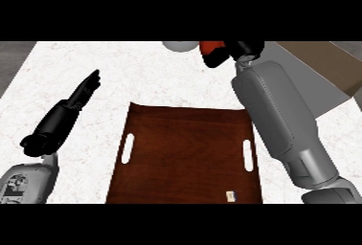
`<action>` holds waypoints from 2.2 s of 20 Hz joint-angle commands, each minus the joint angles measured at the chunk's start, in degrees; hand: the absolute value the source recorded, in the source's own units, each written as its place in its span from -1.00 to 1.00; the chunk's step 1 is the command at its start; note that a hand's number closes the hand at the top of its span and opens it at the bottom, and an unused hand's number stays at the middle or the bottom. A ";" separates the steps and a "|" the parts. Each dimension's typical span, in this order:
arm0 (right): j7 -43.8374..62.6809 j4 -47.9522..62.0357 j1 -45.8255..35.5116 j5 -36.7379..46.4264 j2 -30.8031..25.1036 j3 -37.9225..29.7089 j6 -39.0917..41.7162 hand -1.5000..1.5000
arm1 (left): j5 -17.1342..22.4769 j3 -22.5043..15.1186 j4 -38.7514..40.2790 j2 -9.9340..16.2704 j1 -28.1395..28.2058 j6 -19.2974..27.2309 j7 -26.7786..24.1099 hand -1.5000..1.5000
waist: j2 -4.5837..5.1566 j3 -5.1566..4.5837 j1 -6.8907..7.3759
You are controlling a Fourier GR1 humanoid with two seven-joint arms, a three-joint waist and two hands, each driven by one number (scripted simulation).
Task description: Pick the bell pepper from the tray and place it in the cardboard box
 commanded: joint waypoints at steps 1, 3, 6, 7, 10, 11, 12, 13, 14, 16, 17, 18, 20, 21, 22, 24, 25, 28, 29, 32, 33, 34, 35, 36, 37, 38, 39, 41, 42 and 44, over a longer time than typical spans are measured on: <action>4.44 0.85 -1.75 -0.73 -3.25 -5.56 -2.64 1.00 | 0.49 0.12 -1.84 -0.06 -0.21 -0.53 1.35 0.00 | -0.06 0.01 0.08; 5.10 2.62 -2.56 0.01 -3.95 -6.55 -5.00 1.00 | -1.09 -0.64 1.49 -2.41 -3.62 1.77 2.54 0.00 | 0.10 0.00 -0.24; 0.26 8.71 -3.64 -3.15 -9.22 -11.91 -7.60 1.00 | -1.50 -0.71 1.91 -1.58 -1.30 0.65 -0.34 0.00 | 0.43 0.02 0.61; 0.52 8.01 -3.51 -3.68 -11.13 -12.38 -5.04 1.00 | -2.21 -2.45 -1.15 -3.56 0.17 1.99 1.42 0.00 | 0.14 0.03 0.41; -2.89 12.94 -6.30 -3.97 -17.20 -14.24 -3.10 1.00 | 0.23 0.36 0.30 -0.31 -0.41 -1.59 0.44 0.00 | 0.31 0.01 0.81; -3.32 17.07 -4.77 -1.54 -16.72 -13.31 -6.68 1.00 | 0.75 2.13 0.74 1.21 -1.26 -2.02 -0.88 0.00 | 0.62 0.01 1.38; -5.25 19.34 -4.49 -1.18 -18.23 -12.99 -5.50 1.00 | -2.51 -2.29 0.19 -3.34 -0.73 1.28 -0.36 0.00 | 0.72 0.02 1.35; -4.26 20.51 -6.49 -1.65 -17.02 -12.94 -3.68 1.00 | -1.01 -0.39 1.22 -1.27 -1.06 -0.91 -0.20 0.00 | 0.43 0.00 1.03; -5.22 21.80 -6.43 -2.24 -19.27 -13.38 -0.26 1.00 | -0.88 -0.12 0.08 -1.53 -1.93 -0.21 2.00 0.00 | 0.46 0.02 1.10; -7.73 24.23 -5.16 -3.63 -21.82 -14.37 3.82 1.00 | -1.53 -0.07 2.82 -1.92 -2.57 0.19 -1.62 0.00 | 0.58 0.01 0.68; -6.49 26.98 -5.29 -3.05 -21.66 -14.00 6.08 1.00 | -2.28 -1.11 1.50 -1.83 -0.79 0.09 -0.28 0.00 | 0.74 0.02 1.51; -6.55 29.33 -5.59 -3.75 -22.01 -14.85 7.60 1.00 | -1.08 -0.31 0.24 -1.06 -1.56 -0.88 -0.09 0.00 | 0.94 0.05 2.23; -11.09 30.46 -3.76 -5.01 -25.36 -15.63 11.30 1.00 | -0.74 -0.57 -1.87 -1.24 0.04 -1.16 0.77 0.00 | 0.48 0.07 1.50; -9.67 32.59 -8.22 -4.03 -25.88 -15.12 13.49 1.00 | -1.30 -0.43 0.19 -1.34 -3.38 -0.87 1.92 0.00 | 0.82 0.05 1.82; -12.74 33.87 -6.70 -4.04 -27.52 -15.24 13.78 1.00 | -0.05 0.64 2.54 -0.45 -3.54 -2.40 0.42 0.00 | 1.09 0.06 1.85; -16.63 36.13 -3.23 -4.27 -27.95 -15.45 13.63 1.00 | -2.11 -1.80 -0.56 -3.06 -1.71 0.15 0.89 0.00 | 1.16 0.13 2.20; -14.37 36.87 -5.36 -3.18 -27.36 -14.21 16.87 1.00 | -1.09 -0.21 1.00 -1.31 -2.91 -1.43 0.91 0.00 | 0.89 0.06 1.80; -14.64 40.21 -3.84 -2.98 -28.78 -14.55 18.59 1.00 | -0.59 0.76 -0.31 -0.21 -2.04 -2.07 0.22 0.00 | 1.01 0.10 2.42; -17.48 40.28 -5.21 -3.58 -30.86 -14.69 23.33 -1.00 | -2.12 -0.34 0.65 -1.97 -0.74 -0.26 -1.75 0.00 | 0.85 0.06 1.91; -24.38 40.91 -4.49 -4.15 -30.56 -14.86 24.54 -1.00 | -1.76 -0.94 -0.06 -2.56 -0.58 -0.74 -0.86 0.00 | 1.11 0.13 2.54; -26.17 39.97 -4.18 -4.81 -29.78 -15.29 23.80 -1.00 | -2.30 -0.97 1.10 -2.81 -0.70 -0.40 -1.72 0.00 | 0.87 0.10 1.86; -26.55 40.18 -5.42 -5.91 -28.69 -16.44 23.28 -1.00 | -0.73 0.26 1.81 -1.99 -4.24 -1.63 1.06 0.00 | 1.19 0.15 2.33; -30.94 39.03 -3.14 -7.27 -30.46 -17.50 23.01 -1.00 | -2.94 -1.34 0.72 -3.63 -1.04 0.61 -0.96 0.00 | 0.71 0.12 1.44; -30.85 38.40 -4.27 -9.29 -29.40 -19.78 19.79 -1.00 | -2.11 -0.49 1.36 -2.54 -1.96 -0.50 -0.81 0.00 | 1.04 0.17 2.08; -31.73 36.91 -4.82 -11.18 -28.66 -21.40 18.91 -1.00 | -1.92 -0.20 1.68 -2.24 -3.05 -0.80 0.41 0.00 | 0.61 0.14 1.13; -34.07 36.52 -4.46 -14.18 -29.16 -24.57 16.72 -1.00 | -1.64 -1.31 0.39 -3.33 -2.47 -0.86 1.19 0.00 | 0.80 0.26 1.57; -35.09 35.43 -4.54 -17.82 -28.49 -28.15 14.78 -1.00 | -2.05 -0.17 1.56 -2.55 -2.00 -0.27 -0.50 0.00 | 0.49 0.25 0.60; -34.58 36.35 -7.00 -26.09 -29.32 -36.61 16.22 -1.00 | -1.30 -0.36 1.56 -3.48 -2.75 -0.28 0.64 0.00 | 0.80 0.46 0.74; -34.01 36.58 -7.11 -28.72 -29.28 -39.32 15.79 -1.00 | -1.94 -0.26 0.83 -2.03 -0.64 -0.88 -0.99 0.00 | 0.51 0.36 1.34; -33.67 37.53 -5.92 -33.43 -30.33 -44.44 14.60 -1.00 | -1.71 0.40 0.86 -2.05 -1.67 -0.47 0.03 0.00 | 0.81 0.36 1.10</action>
